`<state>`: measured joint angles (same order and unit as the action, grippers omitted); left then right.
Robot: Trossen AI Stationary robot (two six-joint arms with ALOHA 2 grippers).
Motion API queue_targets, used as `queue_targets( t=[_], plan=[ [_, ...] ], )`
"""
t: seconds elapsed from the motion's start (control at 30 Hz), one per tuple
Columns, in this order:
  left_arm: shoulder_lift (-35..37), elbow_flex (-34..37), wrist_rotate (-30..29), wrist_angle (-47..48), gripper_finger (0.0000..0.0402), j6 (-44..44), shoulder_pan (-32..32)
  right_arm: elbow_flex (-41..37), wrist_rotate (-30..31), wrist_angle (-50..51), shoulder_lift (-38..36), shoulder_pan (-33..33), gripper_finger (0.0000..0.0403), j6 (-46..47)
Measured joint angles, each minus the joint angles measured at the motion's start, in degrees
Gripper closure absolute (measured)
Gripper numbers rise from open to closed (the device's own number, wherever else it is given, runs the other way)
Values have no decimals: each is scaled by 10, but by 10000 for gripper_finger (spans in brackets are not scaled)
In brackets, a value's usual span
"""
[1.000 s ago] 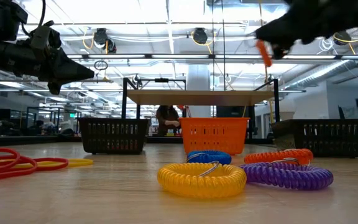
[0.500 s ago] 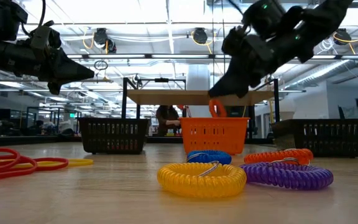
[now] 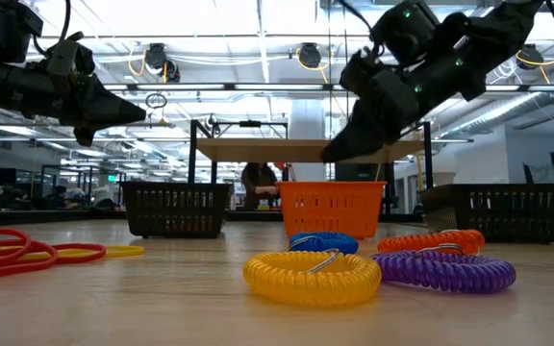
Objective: Pick & Place Office Desk Supplies
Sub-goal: Put the orange spring rubber band into the orange bin, then put the crayon box into the right black bin
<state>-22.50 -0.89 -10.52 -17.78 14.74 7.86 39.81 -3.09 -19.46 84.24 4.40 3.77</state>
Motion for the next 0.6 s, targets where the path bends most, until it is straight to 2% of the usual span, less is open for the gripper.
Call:
queue_targets(
  t=[0.13, 0.23, 0.33, 0.5, 0.6],
  plan=[
    [0, 0, -1, 0, 382, 0, 0, 0, -1, 15, -44, -1, 263, 0],
    [0, 0, -1, 0, 382, 0, 0, 0, -1, 21, -95, -11, 266, -13],
    [0, 0, 0, 0, 382, -3, 0, -1, -20, 20, -158, -30, 298, -36],
    [0, 0, 15, 12, 382, -57, -1, -29, -45, 12, -299, -41, 382, -34],
    [0, 0, 31, 21, 382, -61, -1, -63, -45, 12, -396, -43, 394, -19]
  ],
)
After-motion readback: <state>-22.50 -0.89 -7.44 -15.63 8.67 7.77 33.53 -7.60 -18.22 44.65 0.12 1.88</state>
